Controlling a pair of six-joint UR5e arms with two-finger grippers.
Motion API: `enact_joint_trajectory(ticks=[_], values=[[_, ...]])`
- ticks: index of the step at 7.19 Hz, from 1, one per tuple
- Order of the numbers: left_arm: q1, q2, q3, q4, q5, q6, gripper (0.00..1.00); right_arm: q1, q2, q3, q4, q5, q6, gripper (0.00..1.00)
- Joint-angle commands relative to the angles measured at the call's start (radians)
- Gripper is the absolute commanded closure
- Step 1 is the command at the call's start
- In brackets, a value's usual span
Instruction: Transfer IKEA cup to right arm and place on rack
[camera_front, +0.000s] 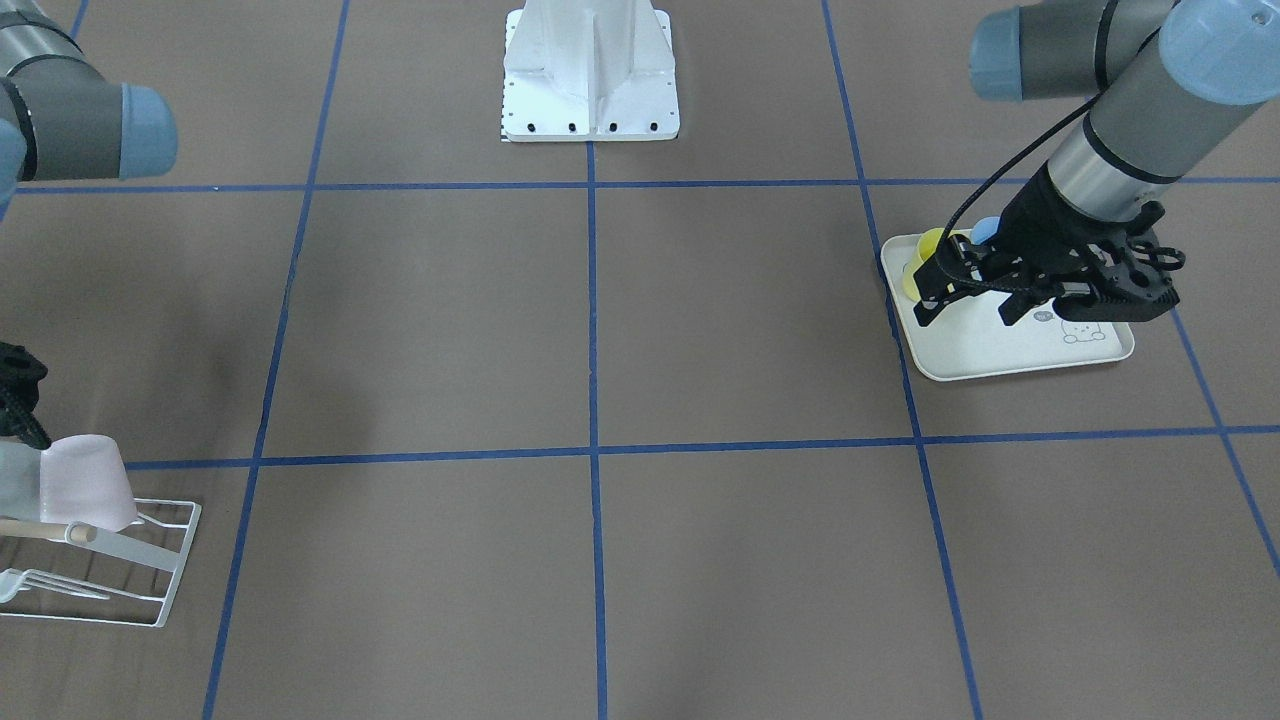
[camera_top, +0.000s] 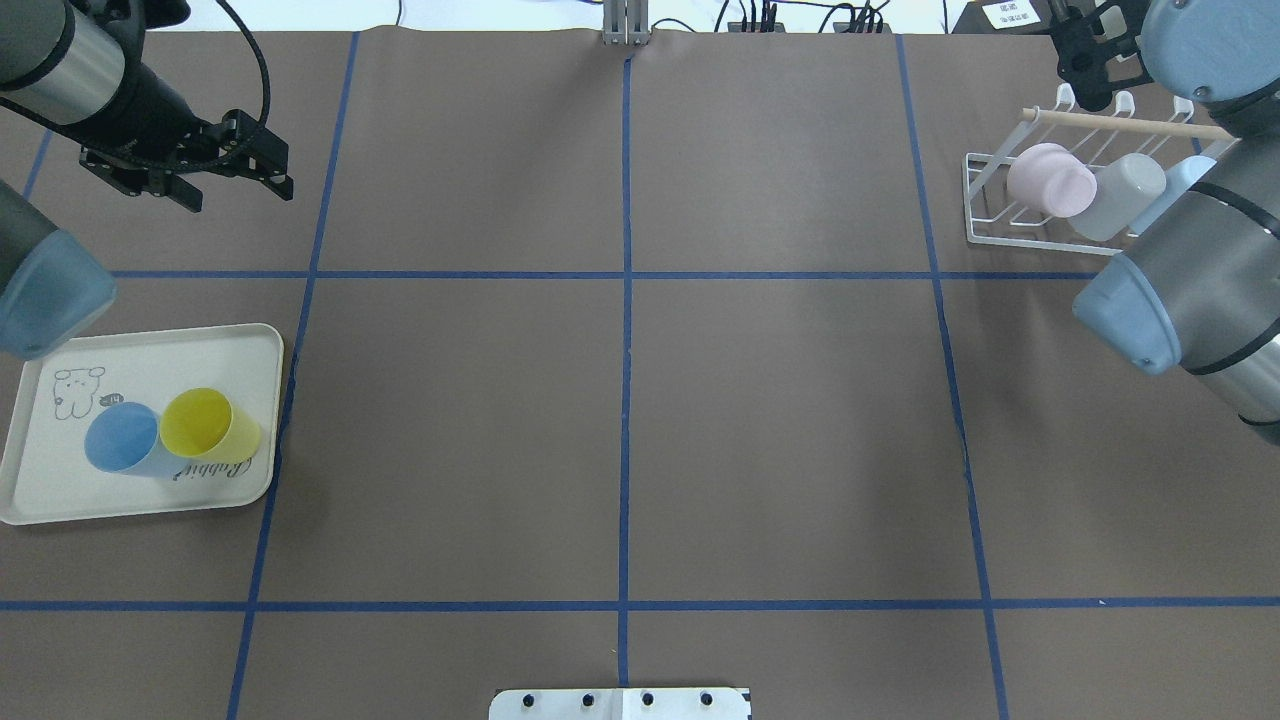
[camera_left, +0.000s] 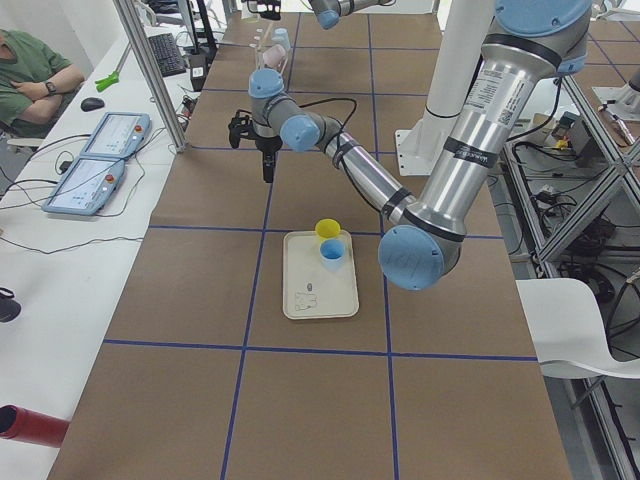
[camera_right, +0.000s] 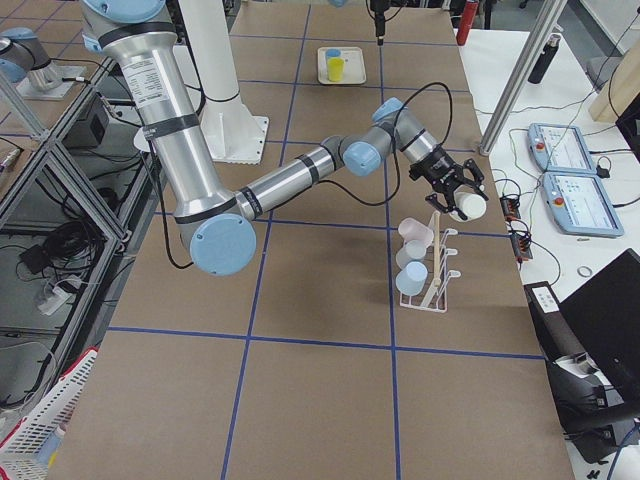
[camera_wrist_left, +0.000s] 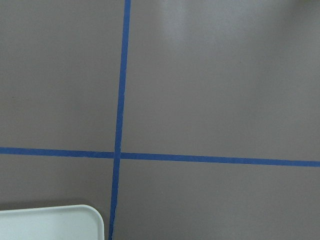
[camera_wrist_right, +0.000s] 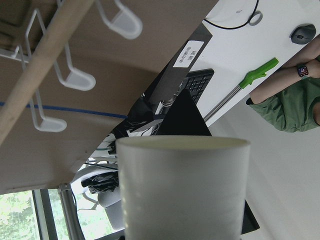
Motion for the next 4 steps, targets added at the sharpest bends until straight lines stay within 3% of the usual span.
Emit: enact_joint_trajectory(ticks=[1, 3, 4], values=[[0.001, 0.0, -0.001, -0.001, -0.001, -0.002, 0.0, 0.03, -0.002, -0.126, 0.165, -0.013, -0.179, 0.99], [0.001, 0.0, -0.003, -0.001, -0.001, -0.006, 0.0, 0.03, -0.025, -0.208, 0.257, -0.036, -0.215, 0.98], [0.001, 0.0, -0.004, -0.001, -0.001, -0.009, 0.0, 0.028, -0.014, -0.216, 0.266, -0.06, -0.353, 0.97]])
